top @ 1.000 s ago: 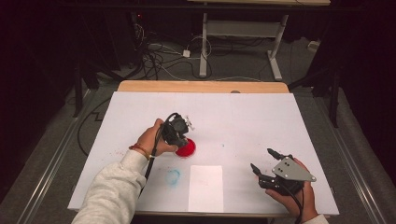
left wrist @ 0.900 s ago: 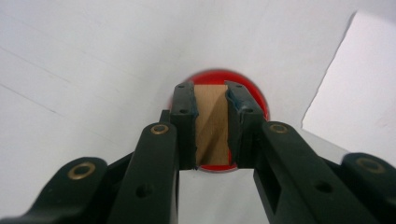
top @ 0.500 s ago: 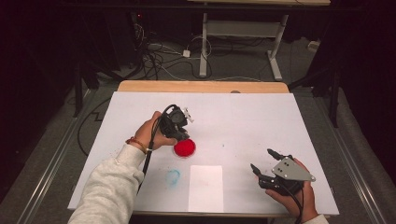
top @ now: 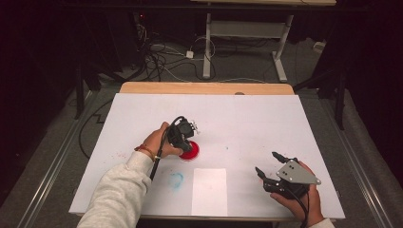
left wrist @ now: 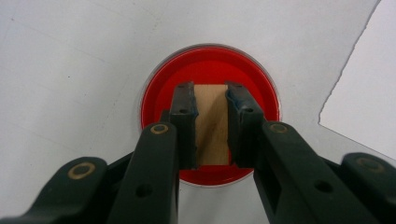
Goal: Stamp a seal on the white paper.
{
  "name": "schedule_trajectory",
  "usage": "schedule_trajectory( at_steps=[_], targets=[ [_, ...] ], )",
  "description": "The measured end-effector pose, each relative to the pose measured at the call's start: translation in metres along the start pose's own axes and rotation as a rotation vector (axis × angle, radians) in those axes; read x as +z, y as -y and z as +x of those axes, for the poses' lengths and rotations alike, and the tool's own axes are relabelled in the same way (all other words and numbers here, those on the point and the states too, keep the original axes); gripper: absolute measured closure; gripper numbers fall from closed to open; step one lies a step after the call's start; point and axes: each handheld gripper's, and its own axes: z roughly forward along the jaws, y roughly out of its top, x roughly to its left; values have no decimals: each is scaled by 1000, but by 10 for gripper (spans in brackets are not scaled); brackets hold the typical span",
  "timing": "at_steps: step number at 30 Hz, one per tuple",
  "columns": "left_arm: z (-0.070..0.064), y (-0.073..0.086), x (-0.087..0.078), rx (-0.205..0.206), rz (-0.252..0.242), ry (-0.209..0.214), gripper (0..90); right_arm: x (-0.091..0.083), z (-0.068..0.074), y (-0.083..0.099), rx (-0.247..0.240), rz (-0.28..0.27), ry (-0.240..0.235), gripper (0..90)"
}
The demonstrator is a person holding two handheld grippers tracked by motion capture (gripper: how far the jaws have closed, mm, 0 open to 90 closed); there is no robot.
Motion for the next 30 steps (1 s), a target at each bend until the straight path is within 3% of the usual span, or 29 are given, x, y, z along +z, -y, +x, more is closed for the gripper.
schedule_trajectory(
  at_steps=[3,10,15,19,24,30],
  targets=[
    [0,1,1,-10,-1,1,737,0,1,0,0,0,-2,287],
    [-7,-3,2,9,24,-43,738,0,1,0,-1,1,0,287],
    [-4,-2,2,-10,15,-22,738,0,1,0,-2,2,-1,287],
    [-6,-7,2,6,52,-38,739,1,1,-1,-2,-1,-1,289],
    [-3,-6,1,0,51,-16,739,2,2,-2,-5,2,-7,289],
    [-5,-8,2,13,62,-29,739,3,2,-1,-2,4,-8,290]
  ],
)
